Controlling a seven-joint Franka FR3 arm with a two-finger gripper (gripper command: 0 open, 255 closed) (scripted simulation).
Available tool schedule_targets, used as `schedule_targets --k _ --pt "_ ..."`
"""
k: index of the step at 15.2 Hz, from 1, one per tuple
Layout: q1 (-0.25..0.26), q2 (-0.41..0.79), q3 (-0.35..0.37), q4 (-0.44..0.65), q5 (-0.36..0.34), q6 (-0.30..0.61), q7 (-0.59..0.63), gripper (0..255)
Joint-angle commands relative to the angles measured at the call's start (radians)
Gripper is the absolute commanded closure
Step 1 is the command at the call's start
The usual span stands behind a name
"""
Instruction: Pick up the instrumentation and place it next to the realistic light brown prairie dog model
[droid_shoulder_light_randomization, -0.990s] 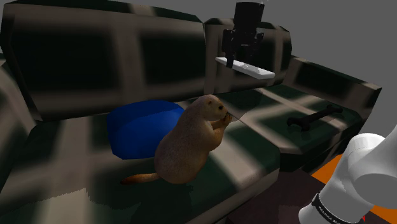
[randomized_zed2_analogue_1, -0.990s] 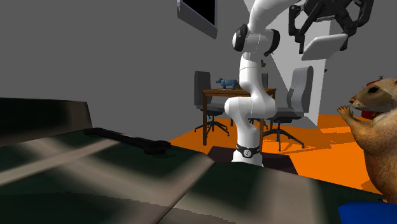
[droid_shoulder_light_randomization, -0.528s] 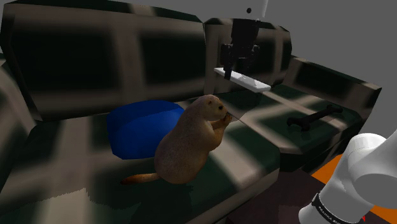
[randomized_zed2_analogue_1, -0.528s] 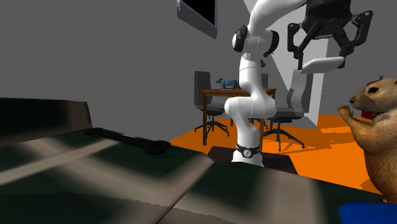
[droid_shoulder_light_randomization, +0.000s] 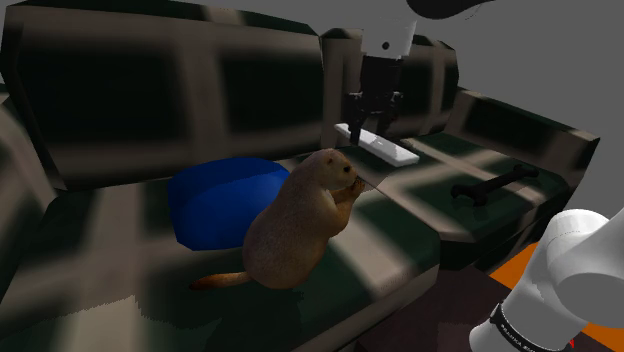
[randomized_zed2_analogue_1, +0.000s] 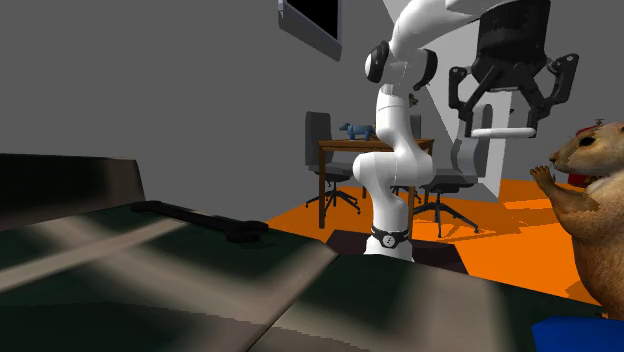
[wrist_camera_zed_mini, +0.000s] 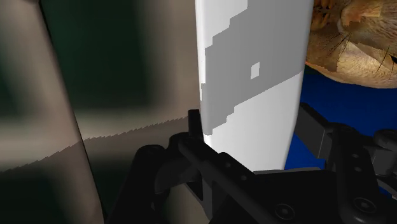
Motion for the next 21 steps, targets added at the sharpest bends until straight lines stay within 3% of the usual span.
schedule_targets --k 1,21 --pt "0.000 -0.003 0.001 -0.030 0.001 0.027 -0.001 255" --pt "0.005 -0.001 0.011 -0.297 0.009 0.297 -0.005 255"
